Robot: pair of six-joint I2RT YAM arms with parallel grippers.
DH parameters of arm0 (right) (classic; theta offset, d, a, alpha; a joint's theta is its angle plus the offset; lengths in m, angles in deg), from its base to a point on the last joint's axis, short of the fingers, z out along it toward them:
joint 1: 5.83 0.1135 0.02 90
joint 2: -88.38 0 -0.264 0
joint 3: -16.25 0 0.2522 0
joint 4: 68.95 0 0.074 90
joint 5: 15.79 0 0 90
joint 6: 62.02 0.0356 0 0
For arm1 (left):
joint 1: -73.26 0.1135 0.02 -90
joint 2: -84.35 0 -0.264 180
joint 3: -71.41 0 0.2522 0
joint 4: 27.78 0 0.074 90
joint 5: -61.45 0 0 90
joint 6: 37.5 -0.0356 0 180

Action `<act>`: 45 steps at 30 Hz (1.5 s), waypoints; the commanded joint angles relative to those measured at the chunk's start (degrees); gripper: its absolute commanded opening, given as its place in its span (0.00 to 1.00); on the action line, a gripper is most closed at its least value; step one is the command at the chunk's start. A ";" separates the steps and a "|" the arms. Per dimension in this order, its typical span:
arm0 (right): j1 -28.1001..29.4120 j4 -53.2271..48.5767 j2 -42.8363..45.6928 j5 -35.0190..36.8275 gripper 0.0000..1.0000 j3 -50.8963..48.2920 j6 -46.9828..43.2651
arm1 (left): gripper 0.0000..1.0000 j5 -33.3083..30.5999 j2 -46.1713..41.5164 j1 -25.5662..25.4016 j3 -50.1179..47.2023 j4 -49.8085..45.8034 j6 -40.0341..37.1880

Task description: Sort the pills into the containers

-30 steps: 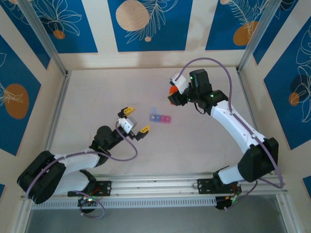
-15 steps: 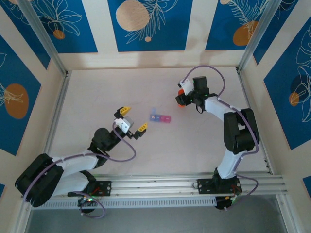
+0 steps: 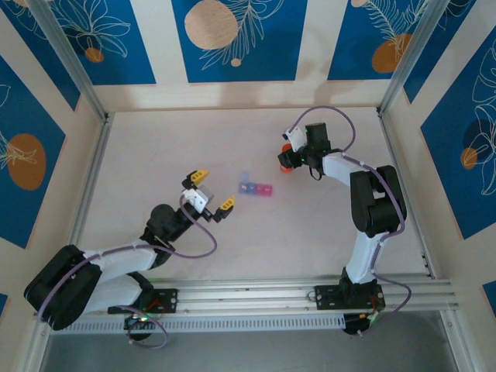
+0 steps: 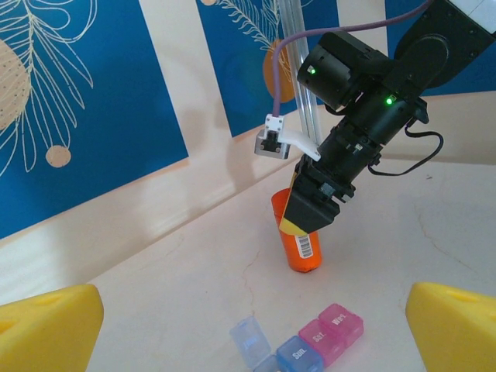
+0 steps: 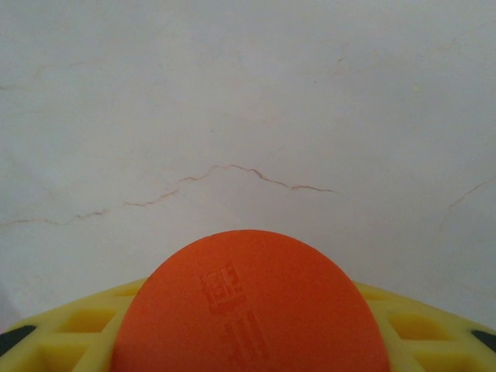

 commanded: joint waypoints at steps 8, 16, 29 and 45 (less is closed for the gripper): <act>-1.22 -1.98 0.43 -4.42 0.67 1.99 2.56 | 1.00 0.25 0.05 -0.20 0.39 0.12 -0.76; -2.19 -3.98 1.21 -8.36 0.76 3.33 2.40 | 1.00 0.95 -0.03 -0.17 1.05 -1.01 -0.79; -2.04 -7.25 4.02 -10.64 0.81 4.35 1.99 | 1.00 1.22 0.23 -0.17 1.45 -1.47 -0.94; -2.39 -16.54 10.91 -3.67 0.85 9.50 5.60 | 1.00 -0.02 0.41 -0.17 2.45 -3.10 0.82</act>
